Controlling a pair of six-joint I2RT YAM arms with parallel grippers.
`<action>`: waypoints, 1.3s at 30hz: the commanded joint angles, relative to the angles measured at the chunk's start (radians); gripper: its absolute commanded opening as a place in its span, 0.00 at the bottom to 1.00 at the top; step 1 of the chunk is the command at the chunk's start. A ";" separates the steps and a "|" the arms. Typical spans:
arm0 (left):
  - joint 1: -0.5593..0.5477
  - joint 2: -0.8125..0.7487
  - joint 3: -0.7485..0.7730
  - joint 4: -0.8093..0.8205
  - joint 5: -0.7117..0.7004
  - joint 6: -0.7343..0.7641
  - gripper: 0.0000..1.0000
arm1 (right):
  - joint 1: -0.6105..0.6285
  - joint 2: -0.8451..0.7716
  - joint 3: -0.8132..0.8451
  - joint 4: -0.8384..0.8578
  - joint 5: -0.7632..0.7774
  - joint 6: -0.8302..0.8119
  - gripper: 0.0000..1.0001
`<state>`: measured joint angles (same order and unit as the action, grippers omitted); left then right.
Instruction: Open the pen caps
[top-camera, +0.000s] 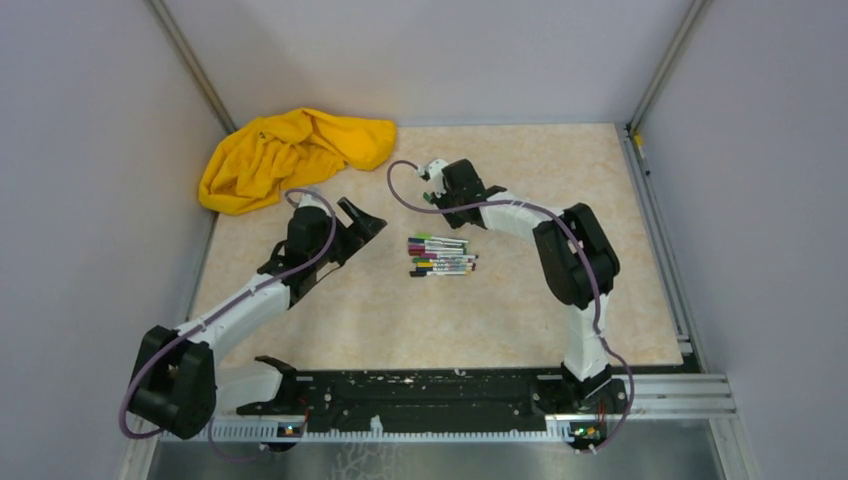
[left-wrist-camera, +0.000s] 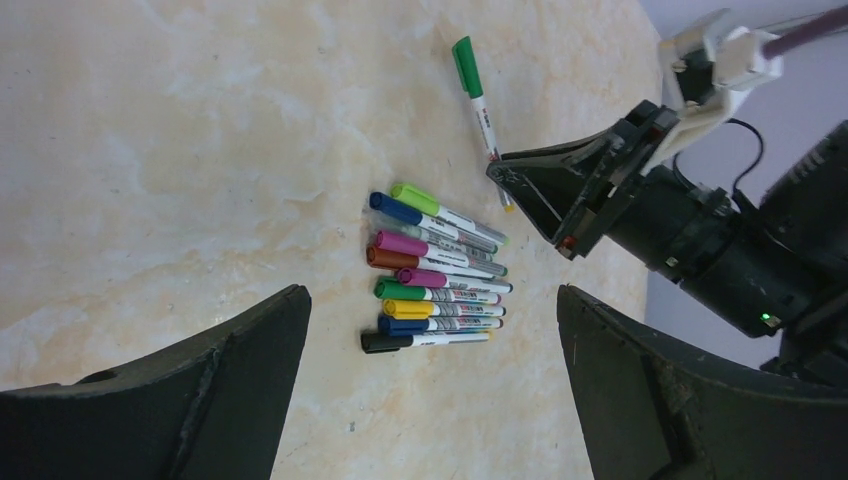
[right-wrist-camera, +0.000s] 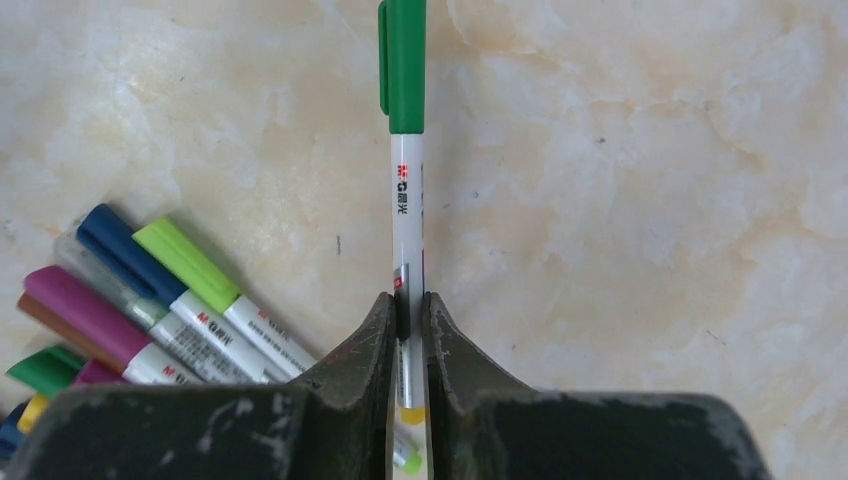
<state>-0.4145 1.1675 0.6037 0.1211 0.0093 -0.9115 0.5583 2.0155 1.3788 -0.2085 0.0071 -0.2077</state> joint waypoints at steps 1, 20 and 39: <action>-0.003 0.044 0.020 0.089 0.058 -0.053 0.99 | 0.004 -0.160 -0.042 0.062 -0.035 0.032 0.00; -0.008 0.096 -0.106 0.408 0.184 -0.225 0.99 | 0.217 -0.544 -0.416 0.200 -0.043 0.286 0.00; -0.061 0.110 -0.143 0.429 0.169 -0.250 0.64 | 0.370 -0.536 -0.440 0.279 0.048 0.375 0.00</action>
<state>-0.4698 1.2709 0.4786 0.5030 0.1837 -1.1557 0.9119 1.5028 0.9401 0.0174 0.0372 0.1452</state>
